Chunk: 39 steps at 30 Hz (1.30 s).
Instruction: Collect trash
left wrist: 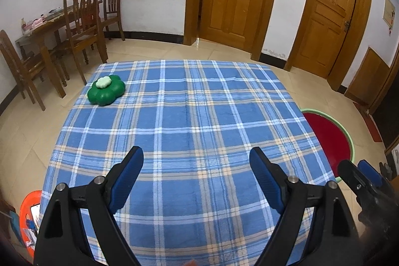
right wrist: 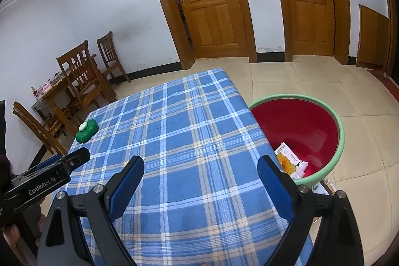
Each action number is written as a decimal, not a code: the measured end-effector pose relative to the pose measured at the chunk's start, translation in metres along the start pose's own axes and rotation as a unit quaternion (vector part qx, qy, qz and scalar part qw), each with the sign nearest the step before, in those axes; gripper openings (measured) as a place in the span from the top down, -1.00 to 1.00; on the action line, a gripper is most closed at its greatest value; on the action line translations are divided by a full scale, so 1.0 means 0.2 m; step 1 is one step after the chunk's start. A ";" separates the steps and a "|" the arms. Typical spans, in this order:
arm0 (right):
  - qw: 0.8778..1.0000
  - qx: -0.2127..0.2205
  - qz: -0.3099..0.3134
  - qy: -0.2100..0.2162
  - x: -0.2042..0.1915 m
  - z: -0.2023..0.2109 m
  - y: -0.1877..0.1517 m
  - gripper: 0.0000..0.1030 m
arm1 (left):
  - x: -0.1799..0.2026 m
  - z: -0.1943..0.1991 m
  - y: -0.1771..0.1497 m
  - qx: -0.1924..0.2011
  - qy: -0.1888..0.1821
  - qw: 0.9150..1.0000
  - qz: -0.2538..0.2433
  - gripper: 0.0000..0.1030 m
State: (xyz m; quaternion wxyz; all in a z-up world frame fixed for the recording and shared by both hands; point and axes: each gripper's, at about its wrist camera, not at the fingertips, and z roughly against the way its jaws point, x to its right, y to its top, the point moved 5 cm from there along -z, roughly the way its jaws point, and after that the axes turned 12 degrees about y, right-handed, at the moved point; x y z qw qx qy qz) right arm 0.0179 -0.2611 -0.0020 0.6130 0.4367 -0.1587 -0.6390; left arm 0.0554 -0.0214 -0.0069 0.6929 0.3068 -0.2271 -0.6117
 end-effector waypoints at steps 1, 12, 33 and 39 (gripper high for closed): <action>1.000 0.000 0.001 0.000 0.00 0.00 0.00 -0.83 | -0.01 0.00 0.00 0.000 0.001 1.000 0.001 -0.67; 1.000 -0.002 0.000 0.001 -0.01 0.01 0.00 -0.83 | -0.03 0.00 0.01 0.000 0.005 1.000 0.012 -0.67; 1.000 -0.003 -0.001 0.001 -0.01 0.01 0.00 -0.83 | -0.02 -0.01 0.01 -0.003 0.003 1.000 0.010 -0.67; 1.000 -0.004 -0.001 0.002 -0.01 0.01 0.00 -0.83 | -0.02 -0.01 0.01 -0.004 0.003 1.000 0.011 -0.67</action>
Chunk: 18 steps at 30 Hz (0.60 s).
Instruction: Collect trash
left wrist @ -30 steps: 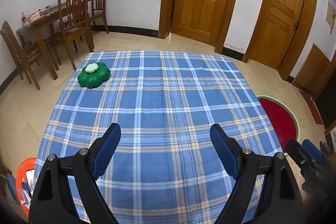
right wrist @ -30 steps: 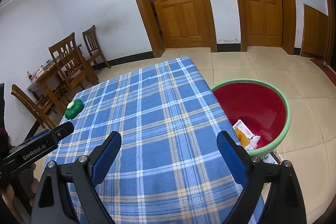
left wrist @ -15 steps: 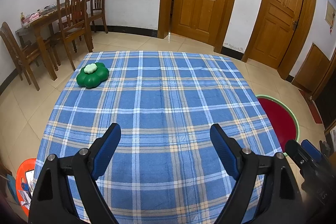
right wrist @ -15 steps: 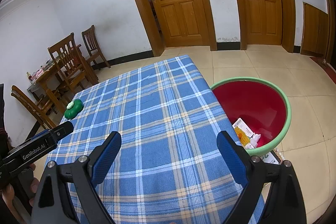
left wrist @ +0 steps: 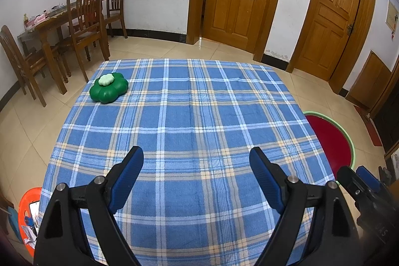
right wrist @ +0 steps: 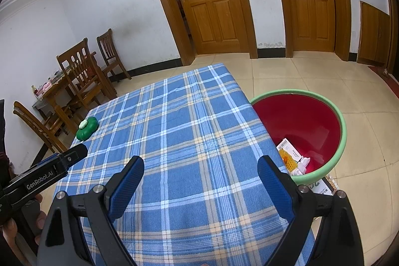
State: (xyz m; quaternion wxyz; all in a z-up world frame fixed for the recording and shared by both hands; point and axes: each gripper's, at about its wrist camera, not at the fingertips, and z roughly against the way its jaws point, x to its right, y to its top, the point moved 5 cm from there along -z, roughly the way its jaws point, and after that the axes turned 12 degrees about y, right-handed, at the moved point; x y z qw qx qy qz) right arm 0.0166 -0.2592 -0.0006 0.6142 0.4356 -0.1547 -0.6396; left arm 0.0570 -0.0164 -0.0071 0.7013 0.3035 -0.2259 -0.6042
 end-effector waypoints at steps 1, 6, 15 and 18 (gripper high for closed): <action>1.000 0.000 0.000 0.000 0.00 0.00 0.00 -0.83 | 0.00 0.00 0.00 0.000 0.000 1.000 0.000 -0.67; 1.000 0.000 -0.001 0.000 0.00 0.00 0.00 -0.83 | 0.00 0.00 0.00 -0.001 0.000 1.000 0.001 -0.67; 1.000 -0.001 -0.001 0.000 0.00 0.00 0.00 -0.83 | 0.00 0.00 0.00 -0.001 0.000 1.000 0.001 -0.67; 1.000 -0.001 -0.001 0.000 0.00 0.00 0.00 -0.83 | 0.00 0.00 0.00 -0.001 0.000 1.000 0.001 -0.67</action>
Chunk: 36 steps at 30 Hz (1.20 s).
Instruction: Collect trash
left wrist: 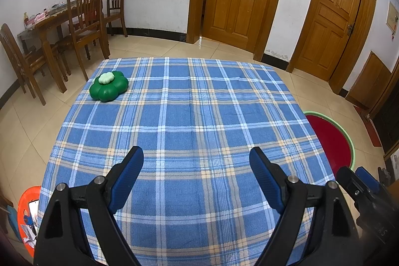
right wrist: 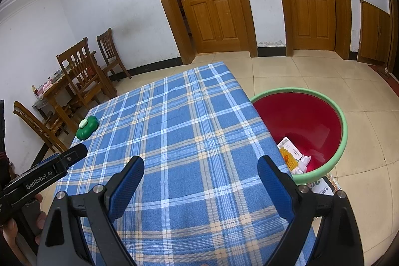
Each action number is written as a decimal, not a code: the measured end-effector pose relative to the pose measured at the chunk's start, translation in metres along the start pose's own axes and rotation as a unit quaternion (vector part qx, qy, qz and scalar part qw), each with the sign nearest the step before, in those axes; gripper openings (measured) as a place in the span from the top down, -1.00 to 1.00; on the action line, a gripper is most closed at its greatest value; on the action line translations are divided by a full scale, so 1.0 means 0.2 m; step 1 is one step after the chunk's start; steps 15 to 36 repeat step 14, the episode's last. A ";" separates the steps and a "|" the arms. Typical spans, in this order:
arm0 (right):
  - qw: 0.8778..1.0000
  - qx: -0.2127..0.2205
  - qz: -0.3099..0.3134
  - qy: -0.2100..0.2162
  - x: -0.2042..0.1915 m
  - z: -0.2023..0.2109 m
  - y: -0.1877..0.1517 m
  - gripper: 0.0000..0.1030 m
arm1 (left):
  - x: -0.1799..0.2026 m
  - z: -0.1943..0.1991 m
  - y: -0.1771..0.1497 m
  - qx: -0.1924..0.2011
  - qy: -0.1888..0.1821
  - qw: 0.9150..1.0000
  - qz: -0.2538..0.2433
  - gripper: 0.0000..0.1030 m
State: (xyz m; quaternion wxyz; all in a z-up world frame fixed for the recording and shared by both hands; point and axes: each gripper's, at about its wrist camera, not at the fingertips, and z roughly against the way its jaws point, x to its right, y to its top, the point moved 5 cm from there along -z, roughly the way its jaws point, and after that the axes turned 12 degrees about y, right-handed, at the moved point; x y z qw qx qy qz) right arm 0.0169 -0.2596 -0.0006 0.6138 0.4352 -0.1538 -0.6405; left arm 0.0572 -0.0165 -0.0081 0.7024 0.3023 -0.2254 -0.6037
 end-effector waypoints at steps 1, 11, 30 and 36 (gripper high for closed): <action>1.000 0.000 0.000 0.000 0.00 0.00 0.00 -0.83 | 0.00 0.00 0.00 0.000 0.000 1.000 0.000 -0.67; 1.000 -0.001 -0.001 0.000 0.00 0.00 0.00 -0.83 | 0.01 -0.01 -0.02 -0.002 0.000 1.000 0.001 -0.67; 1.000 -0.002 -0.001 0.000 0.00 0.00 0.00 -0.83 | 0.01 -0.01 -0.02 -0.002 0.000 1.000 0.000 -0.67; 1.000 -0.002 -0.001 0.000 0.00 0.00 0.00 -0.83 | 0.01 -0.01 -0.02 -0.002 0.000 1.000 0.000 -0.67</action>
